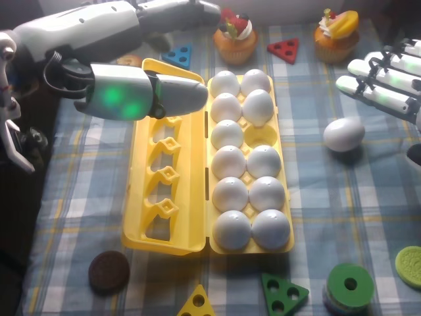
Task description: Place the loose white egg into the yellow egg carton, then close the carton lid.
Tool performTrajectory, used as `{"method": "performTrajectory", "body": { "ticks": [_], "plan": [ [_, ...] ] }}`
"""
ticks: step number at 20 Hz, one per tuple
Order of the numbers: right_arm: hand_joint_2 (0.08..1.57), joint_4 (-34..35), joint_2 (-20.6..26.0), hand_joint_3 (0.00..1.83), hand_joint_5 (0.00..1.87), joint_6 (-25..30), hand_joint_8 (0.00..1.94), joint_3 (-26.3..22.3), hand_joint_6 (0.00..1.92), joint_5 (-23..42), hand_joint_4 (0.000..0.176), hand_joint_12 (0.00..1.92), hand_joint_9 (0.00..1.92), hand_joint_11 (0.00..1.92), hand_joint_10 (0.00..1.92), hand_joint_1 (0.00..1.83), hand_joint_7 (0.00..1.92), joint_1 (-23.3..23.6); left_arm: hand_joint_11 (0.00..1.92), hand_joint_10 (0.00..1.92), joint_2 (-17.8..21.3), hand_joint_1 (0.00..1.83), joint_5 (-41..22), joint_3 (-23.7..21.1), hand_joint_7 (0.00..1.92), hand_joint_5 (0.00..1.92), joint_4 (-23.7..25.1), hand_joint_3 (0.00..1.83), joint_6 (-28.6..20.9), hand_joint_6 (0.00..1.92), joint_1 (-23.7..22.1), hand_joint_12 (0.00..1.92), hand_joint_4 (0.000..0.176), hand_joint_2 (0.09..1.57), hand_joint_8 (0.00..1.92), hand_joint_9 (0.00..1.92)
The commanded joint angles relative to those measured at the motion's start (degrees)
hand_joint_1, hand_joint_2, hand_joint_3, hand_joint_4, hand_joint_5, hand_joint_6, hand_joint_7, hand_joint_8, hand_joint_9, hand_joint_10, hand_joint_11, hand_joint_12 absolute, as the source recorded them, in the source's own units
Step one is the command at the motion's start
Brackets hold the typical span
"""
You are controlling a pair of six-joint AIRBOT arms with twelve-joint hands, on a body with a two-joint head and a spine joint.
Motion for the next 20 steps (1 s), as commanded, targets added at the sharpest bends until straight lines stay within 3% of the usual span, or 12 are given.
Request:
{"method": "performTrajectory", "body": {
  "ticks": [1, 2, 5, 7, 9, 12, 13, 15, 16, 17, 18, 20],
  "plan": [
    [1.16, -0.39, 0.19, 0.09, 0.00, -0.37, 0.06, 0.23, 0.00, 6.63, 0.000, 1.37, 0.00, 0.00, 0.23, 0.95, 0.05, 0.82, 0.00, 0.15, 0.26, 0.36, -6.66, -0.01, 0.12, 0.10, -1.22, 0.01, -0.25, 0.07, -0.41, 1.10, 0.040, 1.29, 0.01, 0.01],
    [1.17, -0.38, 0.19, 0.06, 0.00, -0.37, 0.04, 0.25, 0.00, 6.63, 0.000, 1.48, 0.00, 0.00, 0.26, 0.97, 0.06, 0.81, 0.00, 0.12, 0.28, 0.36, -6.68, -0.02, 0.10, 0.09, -1.24, 0.00, -0.25, 0.04, -0.36, 1.01, 0.052, 1.30, 0.00, 0.01],
    [1.18, -0.34, -0.49, 0.02, 0.00, -0.37, 0.02, 0.88, 0.00, 5.59, 0.000, 1.63, 0.00, 0.00, 0.22, 0.97, 0.07, 0.83, 0.00, 0.11, 0.38, 0.41, -6.70, -0.04, 0.14, 0.12, -1.23, 0.00, -0.24, 0.03, -0.26, 1.07, 0.033, 1.30, 0.01, 0.05],
    [1.21, -0.30, -1.26, 0.01, 0.00, -0.37, 0.00, 1.51, 0.00, 4.82, 0.000, 1.28, 0.00, 0.00, 0.12, 0.93, 0.03, 1.28, 0.00, 0.10, 0.41, 0.45, -6.73, -0.03, 0.16, 0.14, -1.23, 0.00, -0.24, 0.02, -0.26, 1.03, 0.031, 1.28, 0.01, 0.07],
    [1.22, -0.27, -2.47, 0.01, 0.00, -0.37, 0.01, 2.57, 0.00, 3.02, 0.000, 1.41, 0.00, 0.00, 0.15, 0.91, 0.05, 2.29, 0.00, 0.08, 0.49, 0.45, -6.72, -0.01, 0.15, 0.13, -1.29, 0.00, -0.25, 0.01, -0.15, 1.06, 0.031, 1.28, 0.00, 0.08],
    [1.23, 0.24, -4.82, 0.01, 0.02, -0.37, 0.01, 4.76, 0.01, -0.03, 0.000, 1.49, 0.00, 0.00, 0.18, 0.89, 0.06, 3.97, 0.00, 0.04, 0.58, 0.42, -6.93, 0.01, 0.13, 0.12, -1.62, 0.00, -0.25, 0.00, 0.11, 0.84, 0.045, 1.28, 0.00, 0.06],
    [1.24, 0.38, -5.71, 0.01, 0.01, -0.37, 0.00, 5.58, 0.00, -1.01, 0.000, 1.33, 0.00, 0.00, 0.07, 0.87, 0.04, 4.55, 0.00, 0.03, 0.59, 0.39, -7.00, 0.01, 0.11, 0.10, -1.69, 0.00, -0.25, 0.00, 0.16, 0.72, 0.045, 1.29, 0.00, 0.04],
    [1.25, 0.45, -7.09, 0.00, 0.02, -0.37, 0.01, 6.75, 0.01, -2.66, 0.000, 1.36, 0.00, 0.00, 0.12, 0.90, 0.08, 5.53, 0.00, 0.02, 0.60, 0.37, -7.02, 0.01, 0.10, 0.09, -1.75, 0.00, -0.25, 0.01, 0.20, 0.54, 0.045, 1.30, 0.01, 0.04],
    [1.24, 0.46, -7.82, 0.00, 0.02, -0.37, 0.01, 7.38, 0.01, -3.47, 0.000, 1.23, 0.00, 0.00, 0.14, 0.92, 0.08, 5.92, 0.00, 0.02, 0.63, 0.36, -7.09, 0.01, 0.10, 0.08, -1.81, 0.00, -0.25, 0.01, 0.24, 0.53, 0.048, 1.30, 0.01, 0.03],
    [1.21, 0.49, -8.53, 0.00, 0.03, -0.37, 0.01, 7.99, 0.01, -4.17, 0.000, 1.28, 0.04, 0.00, 0.26, 0.97, 0.13, 6.26, 0.00, 0.03, 0.64, 0.38, -7.26, 0.02, 0.13, 0.10, -1.91, 0.00, -0.25, 0.01, 0.26, 0.65, 0.038, 1.30, 0.01, 0.06],
    [1.20, 0.56, -8.81, 0.00, 0.06, -0.37, 0.01, 8.24, 0.01, -4.40, 0.000, 1.26, 0.01, 0.00, 0.42, 0.97, 0.16, 6.40, 0.00, 0.02, 0.64, 0.37, -7.29, 0.03, 0.13, 0.10, -1.97, 0.00, -0.25, 0.01, 0.26, 0.64, 0.043, 1.29, 0.01, 0.07],
    [1.19, 0.64, -9.92, 0.00, 0.12, -0.37, 0.01, 9.22, 0.02, -5.53, 0.000, 1.10, 0.00, 0.00, 0.39, 1.00, 0.18, 7.09, 0.00, 0.02, 0.64, 0.37, -7.28, 0.04, 0.15, 0.11, -2.01, 0.00, -0.25, 0.01, 0.32, 0.68, 0.039, 1.30, 0.00, 0.08]
  ]
}}
